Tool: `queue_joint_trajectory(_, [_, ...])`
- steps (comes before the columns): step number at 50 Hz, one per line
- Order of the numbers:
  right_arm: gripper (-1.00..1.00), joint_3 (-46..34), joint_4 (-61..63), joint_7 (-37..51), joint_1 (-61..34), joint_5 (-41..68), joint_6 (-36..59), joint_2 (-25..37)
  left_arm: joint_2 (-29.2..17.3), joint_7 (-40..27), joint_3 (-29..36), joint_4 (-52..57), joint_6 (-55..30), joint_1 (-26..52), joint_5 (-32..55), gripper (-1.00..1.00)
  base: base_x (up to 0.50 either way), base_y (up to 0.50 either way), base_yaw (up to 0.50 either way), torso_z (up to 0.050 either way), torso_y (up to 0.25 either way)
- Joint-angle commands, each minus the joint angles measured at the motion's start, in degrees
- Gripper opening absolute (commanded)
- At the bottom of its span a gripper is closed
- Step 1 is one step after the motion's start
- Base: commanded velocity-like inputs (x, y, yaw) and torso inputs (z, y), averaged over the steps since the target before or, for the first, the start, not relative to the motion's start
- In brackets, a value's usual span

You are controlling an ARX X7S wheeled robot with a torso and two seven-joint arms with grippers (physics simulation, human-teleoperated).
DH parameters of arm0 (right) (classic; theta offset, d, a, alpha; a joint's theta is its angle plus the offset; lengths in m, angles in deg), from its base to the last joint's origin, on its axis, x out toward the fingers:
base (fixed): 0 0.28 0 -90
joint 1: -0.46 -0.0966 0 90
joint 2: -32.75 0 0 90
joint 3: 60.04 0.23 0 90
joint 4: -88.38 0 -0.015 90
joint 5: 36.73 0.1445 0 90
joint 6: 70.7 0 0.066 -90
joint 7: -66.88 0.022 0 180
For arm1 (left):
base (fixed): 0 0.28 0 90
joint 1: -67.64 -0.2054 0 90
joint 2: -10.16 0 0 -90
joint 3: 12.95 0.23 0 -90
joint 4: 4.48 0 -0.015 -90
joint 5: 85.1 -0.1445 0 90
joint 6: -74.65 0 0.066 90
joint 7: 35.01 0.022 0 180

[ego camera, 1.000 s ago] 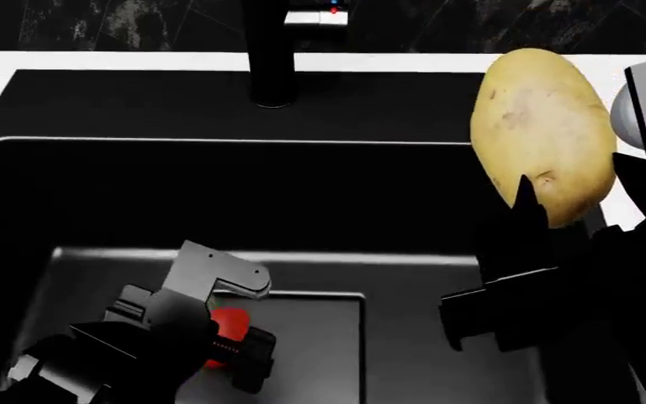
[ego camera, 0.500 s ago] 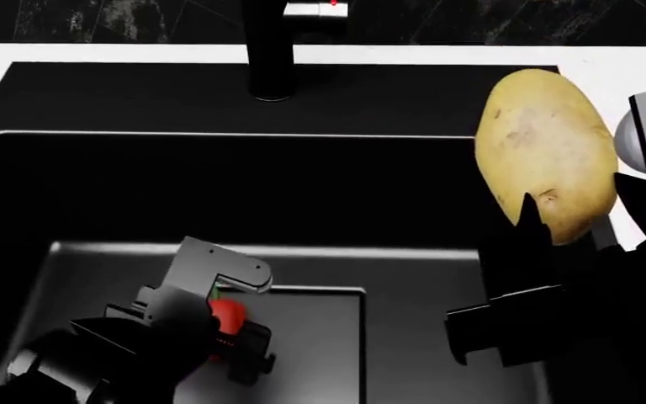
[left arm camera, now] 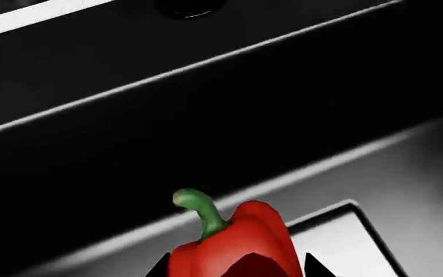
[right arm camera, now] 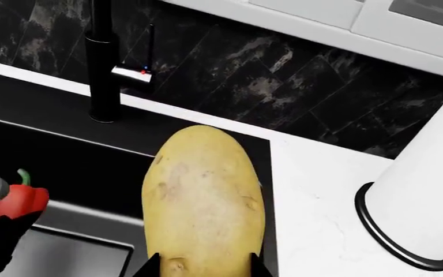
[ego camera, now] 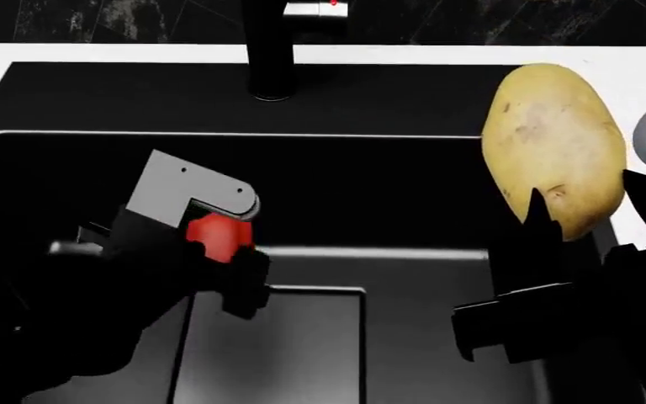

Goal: Pick the vegetables from the sink and place them on the cutting board.

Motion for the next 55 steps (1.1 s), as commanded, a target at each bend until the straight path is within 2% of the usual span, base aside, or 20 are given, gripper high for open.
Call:
queue_joint_trajectory(1, [-1.00, 1.1, 0.8, -1.8, 1.4, -1.2, -1.6, 1.2, -14.5, -10.1, -4.2, 29.4, -2.4, 5.6, 6.2, -1.00, 0.00, 0.00, 0.00, 0.000, 0.000])
queue_joint_trajectory(3, [-1.00, 0.9, 0.4, -1.7, 0.6, -1.0, -1.2, 1.3, -17.1, -11.3, -5.2, 33.5, -3.3, 7.4, 7.8, -1.00, 0.00, 0.00, 0.00, 0.000, 0.000])
queue_joint_trajectory(6, [-1.00, 1.0, 0.2, -1.6, -0.1, -0.8, -1.0, 1.6, -18.5, -11.9, -5.7, 35.3, -3.7, 8.1, 8.6, -1.00, 0.00, 0.00, 0.00, 0.000, 0.000])
queue_joint_trajectory(14, [-1.00, 1.8, 0.9, -2.1, 0.2, -0.8, -1.7, 2.3, -30.2, -15.6, -9.4, 48.2, -2.1, 8.7, 13.7, -1.00, 0.00, 0.00, 0.00, 0.000, 0.000])
queue_joint_trajectory(20, [-1.00, 3.3, 1.5, -3.8, 1.0, -2.3, -2.2, 2.3, -36.3, -16.6, -11.3, 53.2, -1.7, 9.8, 16.1, -1.00, 0.00, 0.00, 0.00, 0.000, 0.000])
queue_joint_trajectory(26, [-1.00, 7.0, 4.4, -6.9, 7.6, -6.2, -5.3, 2.9, -43.1, -16.4, -13.2, 59.2, 2.5, 7.7, 16.8, -1.00, 0.00, 0.00, 0.00, 0.000, 0.000])
queue_joint_trajectory(36, [-1.00, 8.3, 4.7, -8.4, 8.5, -7.8, -5.6, 3.4, -45.4, -14.9, -12.8, 60.3, 4.6, 5.0, 13.5, -1.00, 0.00, 0.00, 0.00, 0.000, 0.000])
queue_joint_trajectory(43, [-1.00, 8.7, 4.9, -8.6, 8.8, -7.8, -5.9, 3.9, -47.2, -15.0, -13.4, 61.8, 6.3, 4.1, 14.4, -1.00, 0.00, 0.00, 0.00, 0.000, 0.000])
queue_joint_trajectory(55, [-1.00, 8.5, 5.2, -8.4, 8.0, -7.5, -5.8, 4.0, -48.5, -15.8, -13.3, 63.4, 8.9, 1.9, 14.2, -1.00, 0.00, 0.00, 0.00, -0.016, 0.240])
